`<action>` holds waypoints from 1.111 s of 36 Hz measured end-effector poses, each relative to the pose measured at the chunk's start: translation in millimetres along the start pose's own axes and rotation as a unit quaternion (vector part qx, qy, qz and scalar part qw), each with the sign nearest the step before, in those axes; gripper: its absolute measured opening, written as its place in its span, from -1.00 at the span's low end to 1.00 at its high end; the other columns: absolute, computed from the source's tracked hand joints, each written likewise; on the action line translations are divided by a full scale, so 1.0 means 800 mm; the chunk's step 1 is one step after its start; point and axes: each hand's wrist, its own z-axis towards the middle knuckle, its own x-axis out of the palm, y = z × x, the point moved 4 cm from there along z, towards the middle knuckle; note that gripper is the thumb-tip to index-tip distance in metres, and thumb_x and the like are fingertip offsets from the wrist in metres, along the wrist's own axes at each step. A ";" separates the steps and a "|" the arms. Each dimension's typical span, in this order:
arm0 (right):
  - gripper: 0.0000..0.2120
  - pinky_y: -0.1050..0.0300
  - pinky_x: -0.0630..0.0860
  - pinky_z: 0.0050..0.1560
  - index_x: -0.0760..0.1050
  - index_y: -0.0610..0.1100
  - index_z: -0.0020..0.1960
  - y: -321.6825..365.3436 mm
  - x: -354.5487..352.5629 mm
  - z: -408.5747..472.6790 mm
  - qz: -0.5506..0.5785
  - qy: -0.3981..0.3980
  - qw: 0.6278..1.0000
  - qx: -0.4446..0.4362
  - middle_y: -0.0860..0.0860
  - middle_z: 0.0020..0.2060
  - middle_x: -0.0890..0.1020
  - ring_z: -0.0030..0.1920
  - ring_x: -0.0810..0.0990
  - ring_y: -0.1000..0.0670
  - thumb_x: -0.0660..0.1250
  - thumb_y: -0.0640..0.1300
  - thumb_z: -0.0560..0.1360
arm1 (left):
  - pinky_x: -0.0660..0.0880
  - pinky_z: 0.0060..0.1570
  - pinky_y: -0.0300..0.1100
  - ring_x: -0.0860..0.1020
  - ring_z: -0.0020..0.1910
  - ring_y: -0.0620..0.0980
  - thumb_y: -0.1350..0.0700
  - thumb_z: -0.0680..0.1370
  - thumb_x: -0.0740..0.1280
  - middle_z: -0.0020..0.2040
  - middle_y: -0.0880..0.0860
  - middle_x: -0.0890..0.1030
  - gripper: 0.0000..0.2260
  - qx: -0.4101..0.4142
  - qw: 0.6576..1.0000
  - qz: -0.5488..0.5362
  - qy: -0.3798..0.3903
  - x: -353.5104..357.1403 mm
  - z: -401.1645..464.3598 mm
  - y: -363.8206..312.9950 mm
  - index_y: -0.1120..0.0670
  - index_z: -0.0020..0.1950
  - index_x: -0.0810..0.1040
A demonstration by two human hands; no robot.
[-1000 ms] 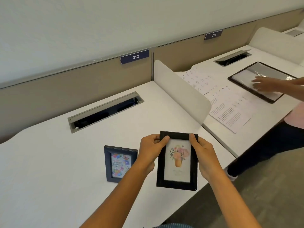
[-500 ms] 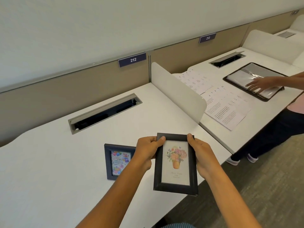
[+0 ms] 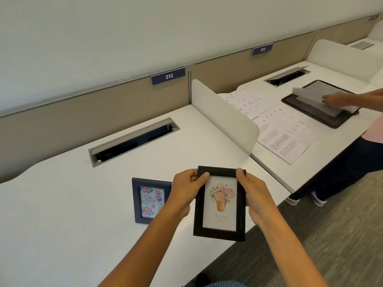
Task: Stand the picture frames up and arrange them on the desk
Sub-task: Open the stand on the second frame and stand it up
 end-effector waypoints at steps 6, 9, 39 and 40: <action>-0.69 0.16 0.70 -0.08 0.73 0.09 0.14 0.006 -0.002 -0.014 0.002 0.023 0.997 -0.077 -0.03 0.02 0.82 0.09 0.79 -0.02 0.32 0.24 0.65 | 0.72 0.04 -0.09 0.73 0.07 -0.05 0.09 0.56 0.52 0.02 -0.05 0.77 -0.85 0.103 0.993 0.060 0.014 -0.014 -0.005 -0.005 -0.02 0.13 0.71; -0.56 0.23 0.71 -0.06 0.71 0.10 0.16 0.006 -0.007 -0.022 -0.024 0.039 0.992 -0.118 0.00 0.06 0.81 0.12 0.78 0.02 0.36 0.41 0.57 | 0.69 -0.04 -0.23 0.74 0.01 -0.10 0.13 0.52 0.56 -0.01 -0.07 0.78 -0.83 0.141 0.986 0.080 0.030 -0.021 -0.009 -0.007 0.02 0.10 0.72; -0.10 0.34 0.43 0.34 0.23 0.34 0.60 -0.020 -0.015 -0.013 -0.350 0.024 0.901 -0.255 0.55 0.24 0.40 0.37 0.38 0.29 0.68 0.01 0.45 | 0.65 0.24 0.06 0.70 0.23 0.06 0.29 0.57 0.45 0.15 0.06 0.76 -0.81 0.436 0.891 0.129 0.002 -0.040 -0.042 0.008 0.21 0.17 0.72; -0.09 0.19 0.47 0.39 0.23 0.30 0.61 -0.020 -0.014 -0.012 -0.356 0.015 0.897 -0.259 0.49 0.26 0.42 0.39 0.38 0.23 0.68 0.01 0.45 | 0.65 0.24 0.06 0.70 0.23 0.05 0.30 0.57 0.45 0.16 0.06 0.75 -0.81 0.437 0.890 0.128 0.001 -0.040 -0.043 0.008 0.21 0.17 0.72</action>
